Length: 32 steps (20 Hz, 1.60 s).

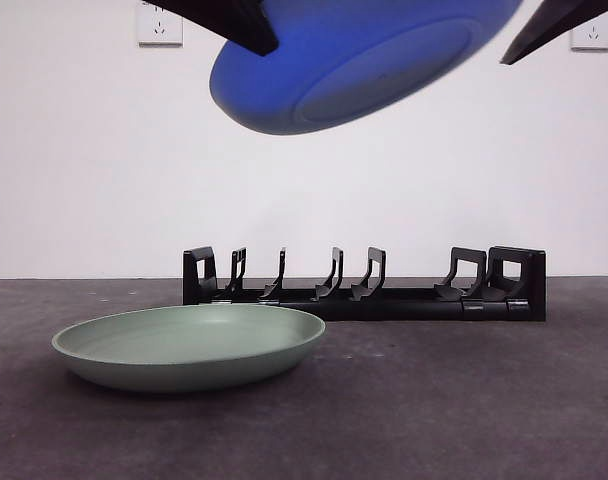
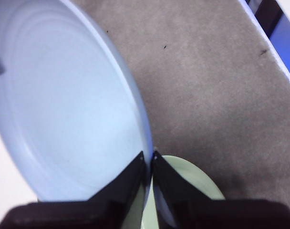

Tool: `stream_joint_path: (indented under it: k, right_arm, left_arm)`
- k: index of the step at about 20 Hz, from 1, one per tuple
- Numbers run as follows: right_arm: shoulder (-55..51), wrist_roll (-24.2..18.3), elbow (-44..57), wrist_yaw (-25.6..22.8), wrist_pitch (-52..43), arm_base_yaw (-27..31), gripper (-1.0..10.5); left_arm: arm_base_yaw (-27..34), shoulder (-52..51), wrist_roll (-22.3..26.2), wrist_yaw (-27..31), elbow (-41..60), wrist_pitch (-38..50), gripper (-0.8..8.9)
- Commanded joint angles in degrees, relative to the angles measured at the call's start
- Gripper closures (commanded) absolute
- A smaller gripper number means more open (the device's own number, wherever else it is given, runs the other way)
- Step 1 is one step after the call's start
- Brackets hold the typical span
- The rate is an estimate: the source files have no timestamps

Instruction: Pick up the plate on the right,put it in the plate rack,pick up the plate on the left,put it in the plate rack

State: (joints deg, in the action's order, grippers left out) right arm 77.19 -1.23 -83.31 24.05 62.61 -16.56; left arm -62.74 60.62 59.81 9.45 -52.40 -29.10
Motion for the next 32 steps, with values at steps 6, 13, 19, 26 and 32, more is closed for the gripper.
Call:
stream_joint_path:
  k: [6, 13, 19, 26, 32]
  right_arm:
    - [-2.47, 1.57, -15.56, -12.39, 0.39, 0.11, 5.4]
    - [-10.10, 1.55, -20.33, -17.88, 5.40, 0.11, 5.4]
    - [-10.69, 1.01, -20.13, -13.51, 14.62, 0.07, 5.4]
    - [-10.71, 1.11, -19.87, -9.53, 16.31, 0.02, 5.4]
    - [-10.73, 1.18, -19.87, -9.07, 16.33, 0.02, 5.4]
  left_arm:
    - [3.89, -0.04, -18.67, -6.21, 0.07, 6.91, 8.21]
    - [20.35, 3.19, -41.29, -22.67, 0.07, 30.29, 8.21]
    - [30.42, 11.34, -53.29, -30.91, 0.00, 43.06, 8.21]
    - [33.48, 24.22, -54.10, -32.37, -7.15, 44.59, 8.21]
    - [36.50, 32.30, -55.10, -32.46, -11.52, 44.70, 8.21]
